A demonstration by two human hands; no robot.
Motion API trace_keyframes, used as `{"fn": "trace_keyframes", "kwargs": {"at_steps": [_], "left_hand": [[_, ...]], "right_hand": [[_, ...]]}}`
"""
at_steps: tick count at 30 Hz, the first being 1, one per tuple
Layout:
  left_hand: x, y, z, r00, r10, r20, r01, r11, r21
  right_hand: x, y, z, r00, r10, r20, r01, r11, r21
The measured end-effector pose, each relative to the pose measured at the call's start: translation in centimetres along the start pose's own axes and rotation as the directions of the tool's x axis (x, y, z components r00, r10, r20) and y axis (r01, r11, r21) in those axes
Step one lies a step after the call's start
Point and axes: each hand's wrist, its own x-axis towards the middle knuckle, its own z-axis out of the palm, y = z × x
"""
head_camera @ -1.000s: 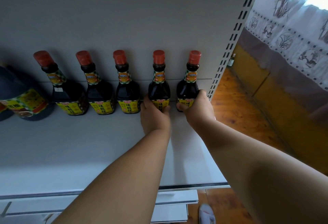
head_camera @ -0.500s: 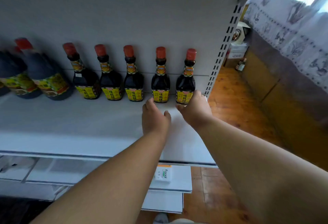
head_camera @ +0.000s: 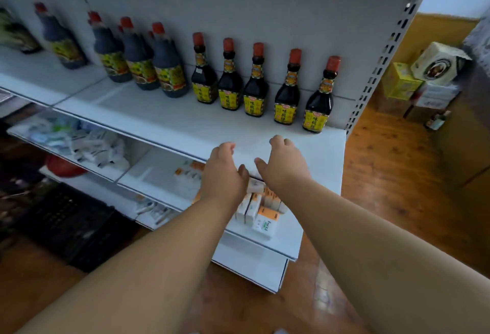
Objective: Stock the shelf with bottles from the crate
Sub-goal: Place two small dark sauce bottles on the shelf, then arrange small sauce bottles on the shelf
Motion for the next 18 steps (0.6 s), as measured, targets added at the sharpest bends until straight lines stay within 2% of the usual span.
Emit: {"fn": "trace_keyframes", "kwargs": {"at_steps": [5, 12, 14, 18], "left_hand": [[-1.6, -6.3, -7.7, 0.994, -0.074, -0.085, 0.072, 0.997, -0.021], [-6.0, -22.0, -22.7, 0.982, -0.069, -0.176, 0.102, 0.977, 0.186], [-7.1, -26.1, -26.3, 0.969, -0.135, -0.207, 0.182, 0.956, 0.229], [-8.4, -32.7, -31.2, 0.918, -0.306, -0.252, 0.358, 0.912, 0.2]], "right_hand": [[-2.5, -8.1, 2.7, 0.989, -0.146, -0.007, 0.146, 0.989, -0.016], [-7.3, -23.7, 13.0, 0.944, -0.323, 0.075, 0.323, 0.946, 0.0], [-8.3, -28.3, 15.9, 0.918, -0.376, 0.128, 0.377, 0.926, 0.015], [-9.1, -35.9, 20.9, 0.876, -0.448, 0.178, 0.445, 0.894, 0.062]]}}
